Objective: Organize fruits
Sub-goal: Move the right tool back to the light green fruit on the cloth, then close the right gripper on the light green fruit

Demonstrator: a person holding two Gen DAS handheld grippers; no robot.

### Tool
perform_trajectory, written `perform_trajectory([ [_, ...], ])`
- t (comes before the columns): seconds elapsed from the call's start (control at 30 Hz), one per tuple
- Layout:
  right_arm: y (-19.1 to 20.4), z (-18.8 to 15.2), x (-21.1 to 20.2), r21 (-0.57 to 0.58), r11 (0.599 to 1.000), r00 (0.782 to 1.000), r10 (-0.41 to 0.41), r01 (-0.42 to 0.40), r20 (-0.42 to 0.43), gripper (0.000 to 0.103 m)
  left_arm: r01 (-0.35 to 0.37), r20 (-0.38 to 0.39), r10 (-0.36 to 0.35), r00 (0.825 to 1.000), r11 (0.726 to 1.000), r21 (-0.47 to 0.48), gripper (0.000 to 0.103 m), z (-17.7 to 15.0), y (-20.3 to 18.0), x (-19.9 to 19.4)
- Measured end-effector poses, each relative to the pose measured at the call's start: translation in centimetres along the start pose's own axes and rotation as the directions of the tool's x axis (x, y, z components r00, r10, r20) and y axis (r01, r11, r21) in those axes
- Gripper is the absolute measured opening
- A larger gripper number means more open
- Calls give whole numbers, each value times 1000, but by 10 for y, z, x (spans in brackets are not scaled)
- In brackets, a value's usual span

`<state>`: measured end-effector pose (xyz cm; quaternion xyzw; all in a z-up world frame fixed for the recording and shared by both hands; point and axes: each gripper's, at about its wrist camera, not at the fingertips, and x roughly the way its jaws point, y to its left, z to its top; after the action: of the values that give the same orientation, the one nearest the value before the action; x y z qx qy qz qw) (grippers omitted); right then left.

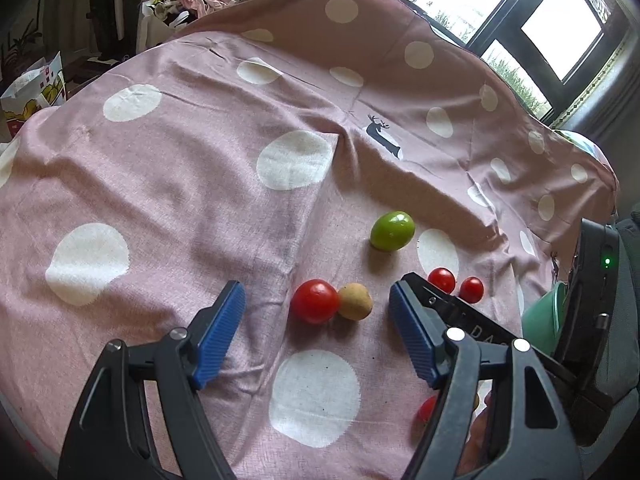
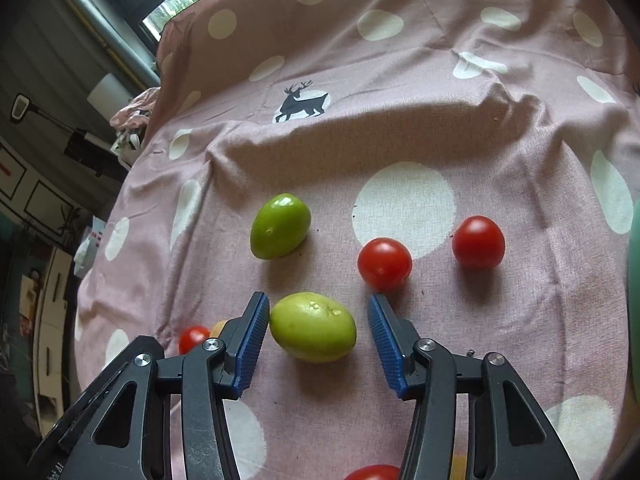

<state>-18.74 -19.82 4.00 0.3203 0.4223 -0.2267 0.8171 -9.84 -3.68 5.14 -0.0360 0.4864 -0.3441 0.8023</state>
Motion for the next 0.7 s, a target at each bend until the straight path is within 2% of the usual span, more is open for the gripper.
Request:
perform_trajectory([
  [0.2, 2, -2, 0, 3, 1000, 1000, 23, -23, -5, 44, 1, 7, -1, 1000, 1000, 7, 75, -1, -2, -2],
  [0.7, -17, -19, -28, 48, 995, 992, 95, -91, -85, 39, 22, -2, -22, 1000, 997, 69, 75, -8, -22, 0],
])
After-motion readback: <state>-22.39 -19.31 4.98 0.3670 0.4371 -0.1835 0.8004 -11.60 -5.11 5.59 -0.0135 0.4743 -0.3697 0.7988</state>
